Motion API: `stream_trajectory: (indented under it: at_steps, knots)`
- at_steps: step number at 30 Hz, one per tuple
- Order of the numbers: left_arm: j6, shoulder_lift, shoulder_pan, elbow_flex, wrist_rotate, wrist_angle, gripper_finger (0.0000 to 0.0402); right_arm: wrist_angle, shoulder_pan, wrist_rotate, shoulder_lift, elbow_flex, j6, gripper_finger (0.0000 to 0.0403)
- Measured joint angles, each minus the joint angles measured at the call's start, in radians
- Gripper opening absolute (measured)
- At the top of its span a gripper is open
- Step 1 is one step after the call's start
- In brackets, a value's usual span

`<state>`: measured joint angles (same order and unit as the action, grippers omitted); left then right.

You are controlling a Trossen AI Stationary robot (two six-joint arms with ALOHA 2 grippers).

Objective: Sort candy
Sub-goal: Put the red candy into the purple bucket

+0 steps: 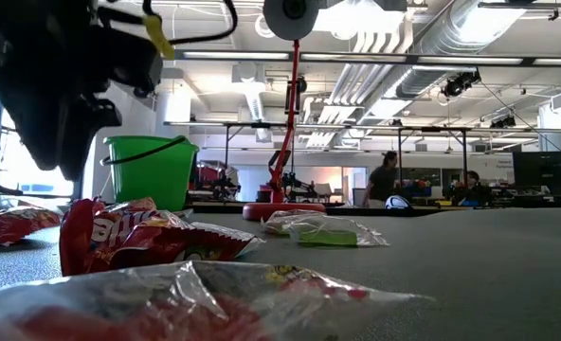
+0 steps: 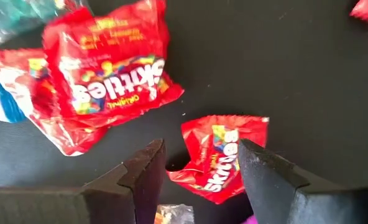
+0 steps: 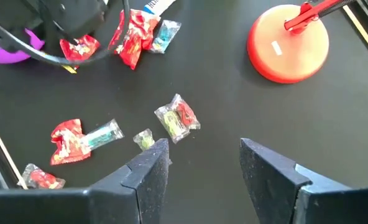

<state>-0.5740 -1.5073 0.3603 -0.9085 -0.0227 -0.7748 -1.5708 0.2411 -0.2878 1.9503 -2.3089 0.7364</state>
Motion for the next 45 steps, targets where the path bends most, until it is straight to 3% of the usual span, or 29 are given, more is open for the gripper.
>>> stream_trajectory:
  at_steps: [12, 26, 31, 41, 45]
  knots:
    - [0.003, -0.169, 0.001, 0.0, -0.088, 0.003, 0.0188, 0.0, 0.001, 0.006, 0.0, 0.0, -0.003, 0.0192]
    - [0.002, -0.2, -0.024, -0.002, -0.076, 0.023, 0.0183, 0.0, 0.001, 0.008, 0.0, 0.0, -0.021, 0.0192]
    - [-0.006, -0.201, -0.052, -0.001, -0.076, 0.032, 0.0143, 0.0, 0.001, 0.008, 0.0, 0.0, -0.03, 0.0192]
    - [-0.034, -0.197, -0.092, -0.002, -0.067, 0.043, 0.0019, 0.0, 0.002, 0.007, 0.0, 0.0, -0.03, 0.0192]
    - [-0.069, -0.179, -0.102, 0.001, -0.065, 0.039, 0.0008, 0.0, 0.002, 0.007, -0.001, 0.0, -0.03, 0.0192]
